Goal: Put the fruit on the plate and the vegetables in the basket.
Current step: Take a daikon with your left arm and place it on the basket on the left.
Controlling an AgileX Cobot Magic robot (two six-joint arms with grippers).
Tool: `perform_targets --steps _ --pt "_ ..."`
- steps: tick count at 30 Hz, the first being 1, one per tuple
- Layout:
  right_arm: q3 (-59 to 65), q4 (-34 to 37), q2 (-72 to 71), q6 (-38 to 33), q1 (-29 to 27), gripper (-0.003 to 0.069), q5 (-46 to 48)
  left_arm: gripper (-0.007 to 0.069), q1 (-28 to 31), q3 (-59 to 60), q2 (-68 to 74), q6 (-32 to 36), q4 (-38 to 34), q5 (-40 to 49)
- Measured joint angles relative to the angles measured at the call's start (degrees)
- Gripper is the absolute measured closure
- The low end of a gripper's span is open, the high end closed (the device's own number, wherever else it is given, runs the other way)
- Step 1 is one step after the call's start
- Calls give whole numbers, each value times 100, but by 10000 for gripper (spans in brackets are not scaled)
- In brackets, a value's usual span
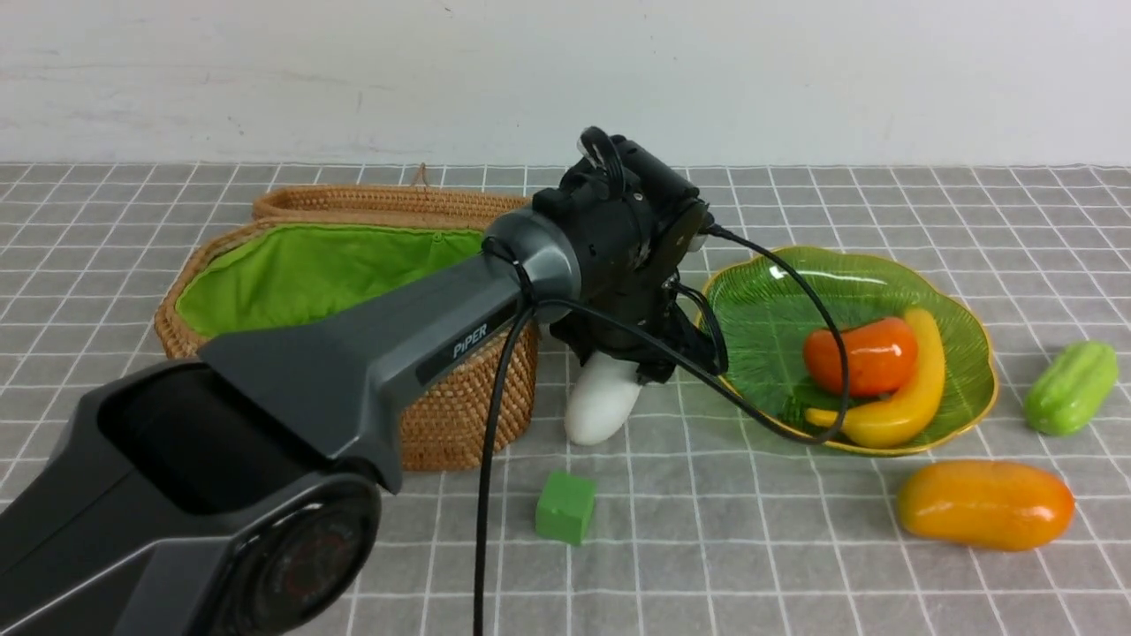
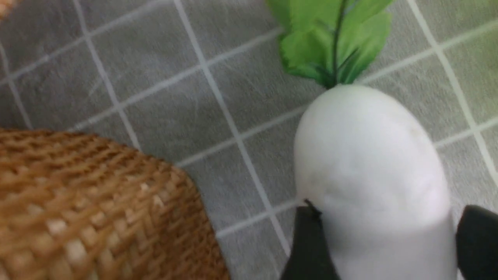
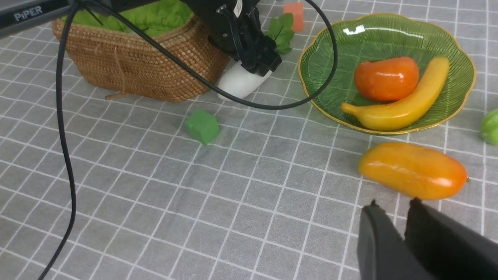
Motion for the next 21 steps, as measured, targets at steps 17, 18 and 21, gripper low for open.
perform_targets --steps 17,18,21 --pt "0 98 0 -188 0 539 25 27 -457 2 19 189 1062 106" --pt "0 98 0 -188 0 539 25 29 -457 2 43 189 1073 99" --pt "0 98 0 -278 0 539 58 30 -457 8 200 161 1164 58"
